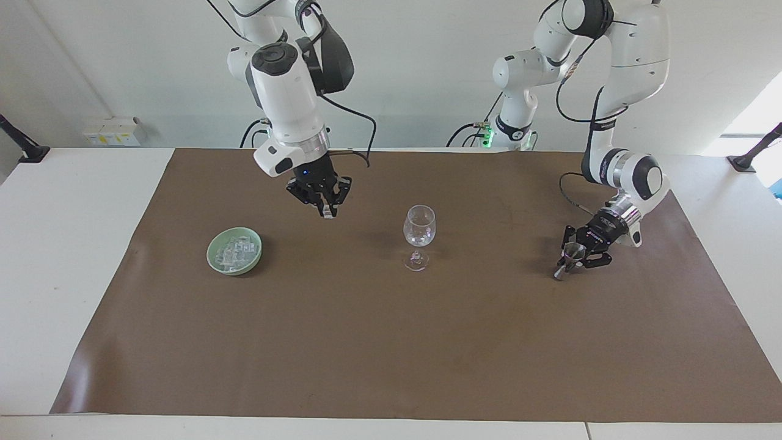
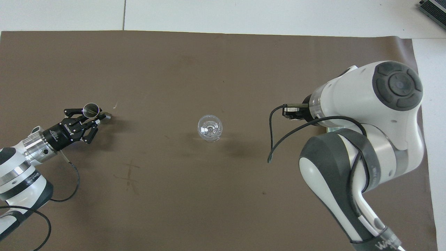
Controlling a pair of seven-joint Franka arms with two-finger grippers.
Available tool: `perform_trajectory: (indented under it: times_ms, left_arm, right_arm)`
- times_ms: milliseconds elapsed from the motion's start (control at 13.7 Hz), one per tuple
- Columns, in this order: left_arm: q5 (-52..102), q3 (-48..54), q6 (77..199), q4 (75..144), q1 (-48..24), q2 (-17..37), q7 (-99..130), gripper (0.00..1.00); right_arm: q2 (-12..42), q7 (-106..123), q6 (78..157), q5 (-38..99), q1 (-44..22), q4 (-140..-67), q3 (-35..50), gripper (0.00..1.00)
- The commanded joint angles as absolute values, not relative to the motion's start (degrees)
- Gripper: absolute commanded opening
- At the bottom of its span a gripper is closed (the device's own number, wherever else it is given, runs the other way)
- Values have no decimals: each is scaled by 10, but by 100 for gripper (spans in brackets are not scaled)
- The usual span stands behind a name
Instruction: Pour wine and add ice with both arms
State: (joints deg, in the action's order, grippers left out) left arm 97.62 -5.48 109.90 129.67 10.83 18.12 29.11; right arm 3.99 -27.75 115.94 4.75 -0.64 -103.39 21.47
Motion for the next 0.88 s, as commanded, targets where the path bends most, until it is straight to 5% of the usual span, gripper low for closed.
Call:
perform_trajectory:
  times_ms: [0,73,293,366,440,806]
  left_arm:
    - [989,-59,1111,1296,98,182,283,34]
    - [989,-59,1112,1296,99,182,283,43]
    - [989,-59,1111,1293,98,182,283,49]
    - [987,-60,1111,1289,99,182,284,64]
    - [985,-60,1111,1288,99,182,283,100]
    - [976,-62,1111,1281,102,184,281,100]
  right_arm:
    - [48,-325,1190,62,-11,-1027,248,0]
    - [49,-363,1210,63,-36,-1027,249,0]
    - [54,-430,1257,63,-72,-1028,249,0]
    - [61,-447,1276,62,-78,-1027,249,0]
    - [62,-454,1286,62,-80,-1027,249,0]
    - [76,-475,1334,61,-98,-1027,248,0]
